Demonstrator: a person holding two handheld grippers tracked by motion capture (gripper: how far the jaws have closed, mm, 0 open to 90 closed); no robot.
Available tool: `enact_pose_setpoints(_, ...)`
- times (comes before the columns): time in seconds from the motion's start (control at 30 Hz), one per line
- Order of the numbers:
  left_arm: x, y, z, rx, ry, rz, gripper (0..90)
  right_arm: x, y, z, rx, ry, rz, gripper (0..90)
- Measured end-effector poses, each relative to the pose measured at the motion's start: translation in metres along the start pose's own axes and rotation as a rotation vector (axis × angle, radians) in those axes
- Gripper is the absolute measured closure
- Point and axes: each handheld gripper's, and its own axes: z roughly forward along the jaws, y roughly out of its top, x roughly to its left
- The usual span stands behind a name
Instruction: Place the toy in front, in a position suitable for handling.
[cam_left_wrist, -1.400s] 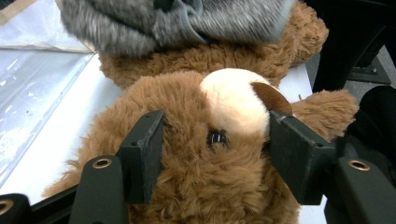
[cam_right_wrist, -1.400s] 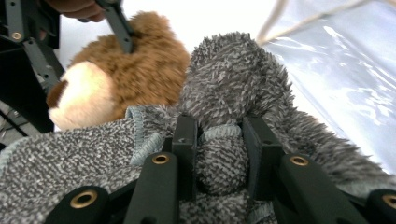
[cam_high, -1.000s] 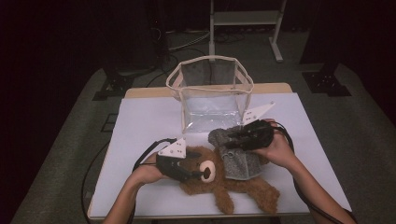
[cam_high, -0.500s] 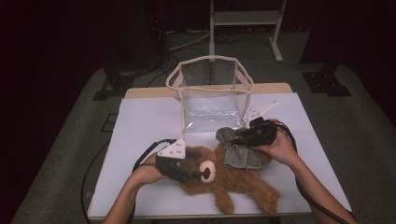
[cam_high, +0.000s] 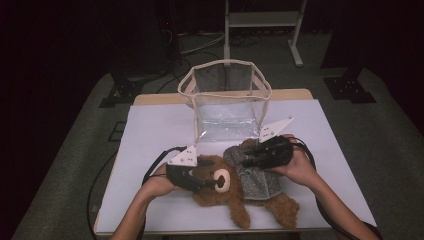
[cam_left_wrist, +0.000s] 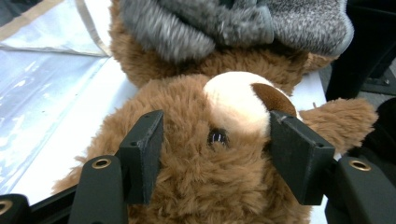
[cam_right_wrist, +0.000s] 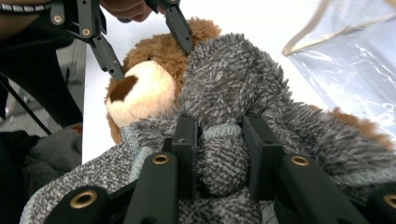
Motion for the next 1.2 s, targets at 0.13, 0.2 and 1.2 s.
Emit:
enact_pose_setpoints(0.13,0.004,0.001,0.0,-0.008,0.044,-0.023,37.5,0.004,-0.003,-0.009,-0.021,-0.004,0.01,68.1)
enact_pose_setpoints(0.2,0.006,0.001,0.0,-0.015,0.088,-0.047,37.5,0.011,0.0,-0.009,-0.02,0.0,-0.01,68.1)
enact_pose_setpoints(1.2,0.006,0.004,0.006,0.026,0.179,-0.046,36.6,0.05,-0.023,0.018,0.034,0.064,-0.077,68.3)
